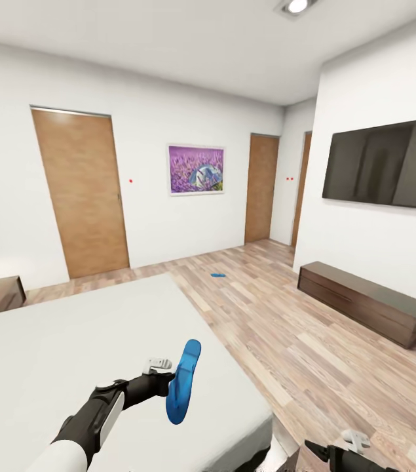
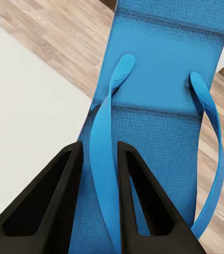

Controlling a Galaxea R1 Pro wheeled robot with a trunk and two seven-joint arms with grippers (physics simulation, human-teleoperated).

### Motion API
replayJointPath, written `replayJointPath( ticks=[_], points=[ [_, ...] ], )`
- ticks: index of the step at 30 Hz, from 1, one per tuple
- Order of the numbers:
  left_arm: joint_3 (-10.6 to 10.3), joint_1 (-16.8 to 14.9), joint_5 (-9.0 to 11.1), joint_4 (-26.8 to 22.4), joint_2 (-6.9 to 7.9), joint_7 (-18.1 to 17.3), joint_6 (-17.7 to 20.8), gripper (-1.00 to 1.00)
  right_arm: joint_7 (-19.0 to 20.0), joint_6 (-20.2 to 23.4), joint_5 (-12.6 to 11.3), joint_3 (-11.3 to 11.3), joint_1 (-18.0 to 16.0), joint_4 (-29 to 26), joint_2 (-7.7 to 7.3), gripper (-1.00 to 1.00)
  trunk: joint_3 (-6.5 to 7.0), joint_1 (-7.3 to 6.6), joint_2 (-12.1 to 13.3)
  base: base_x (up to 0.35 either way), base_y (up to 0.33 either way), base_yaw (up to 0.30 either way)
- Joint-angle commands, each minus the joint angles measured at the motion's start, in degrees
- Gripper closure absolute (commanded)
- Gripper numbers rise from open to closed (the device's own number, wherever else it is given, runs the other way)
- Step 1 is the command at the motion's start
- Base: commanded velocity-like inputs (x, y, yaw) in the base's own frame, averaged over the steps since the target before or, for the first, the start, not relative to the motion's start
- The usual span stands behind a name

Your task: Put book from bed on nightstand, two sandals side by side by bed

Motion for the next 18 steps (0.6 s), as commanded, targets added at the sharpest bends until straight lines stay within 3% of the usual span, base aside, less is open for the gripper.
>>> replayJointPath(
  ticks=[1,18],
  points=[
    [0.5,0.0,-0.3,-0.1,-0.09,-0.2,0.4,1.0,0.1,0.4,-0.6,0.4,0.0,0.0,-0.04,-1.0,-0.2,0.02,-0.1,0.0,0.0,-0.032],
    [0.5,0.0,-0.3,-0.1,-0.09,-0.2,0.4,1.0,0.1,0.4,-0.6,0.4,0.0,0.0,-0.02,-1.0,-1.43,0.02,-0.1,0.0,0.0,-0.075]
  ],
)
